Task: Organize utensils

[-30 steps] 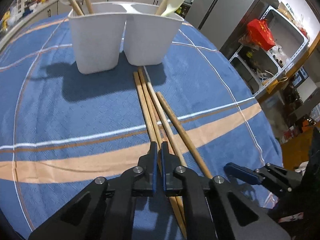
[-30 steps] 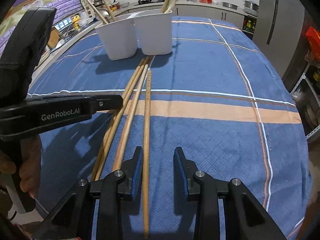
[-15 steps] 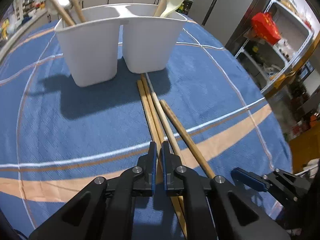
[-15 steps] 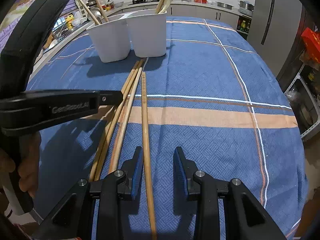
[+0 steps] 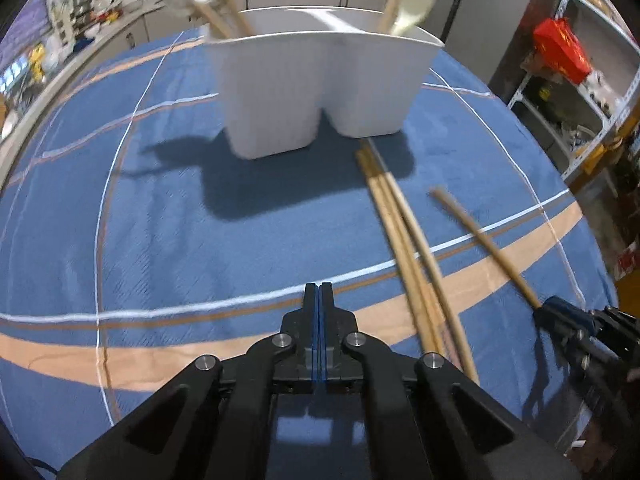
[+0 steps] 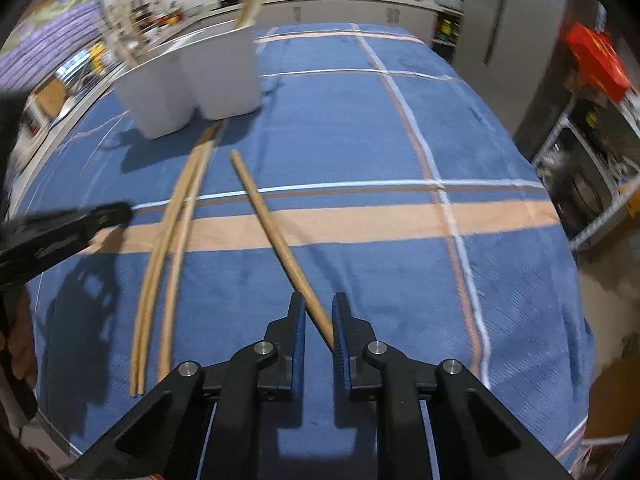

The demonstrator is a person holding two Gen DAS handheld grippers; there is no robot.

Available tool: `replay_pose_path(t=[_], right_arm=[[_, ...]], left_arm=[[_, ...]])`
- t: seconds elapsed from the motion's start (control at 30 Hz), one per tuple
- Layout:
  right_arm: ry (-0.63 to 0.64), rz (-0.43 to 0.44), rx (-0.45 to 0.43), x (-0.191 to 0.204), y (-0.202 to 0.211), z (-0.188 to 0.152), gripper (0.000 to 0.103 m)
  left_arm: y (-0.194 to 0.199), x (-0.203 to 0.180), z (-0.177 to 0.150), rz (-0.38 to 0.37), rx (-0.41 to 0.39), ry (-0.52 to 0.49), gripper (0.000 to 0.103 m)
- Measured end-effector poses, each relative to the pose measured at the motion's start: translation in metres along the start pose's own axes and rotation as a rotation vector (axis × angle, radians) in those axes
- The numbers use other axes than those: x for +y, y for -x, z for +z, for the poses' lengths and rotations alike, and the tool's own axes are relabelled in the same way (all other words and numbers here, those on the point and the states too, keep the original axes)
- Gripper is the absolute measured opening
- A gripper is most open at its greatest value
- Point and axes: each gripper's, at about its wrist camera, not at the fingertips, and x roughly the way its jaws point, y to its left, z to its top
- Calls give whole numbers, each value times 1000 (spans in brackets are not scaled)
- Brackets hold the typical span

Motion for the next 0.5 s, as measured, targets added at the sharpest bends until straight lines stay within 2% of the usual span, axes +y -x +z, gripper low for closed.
replay_pose_path(t=[0.1, 0.2, 0.27, 0.33, 0.4, 0.5], right_arm=[[-35, -10, 18, -8, 3, -2, 14], [-8, 76, 2, 0, 7, -3, 16], [34, 107, -22, 15, 11, -1, 19], [87, 188, -51, 35, 16, 1, 19], [135, 261, -42, 56, 13, 6, 20], [166, 254, -14, 78, -7, 17, 19]], left_arm=[[6, 12, -7, -63, -2, 46, 0], [17, 20, -11, -80, -28, 57, 0], [27, 26, -14, -87, -47, 70, 0], [36, 31, -17, -92, -64, 91, 0], [45, 38, -23, -94, -77, 113, 0], [56, 47, -31, -76, -89, 128, 0]])
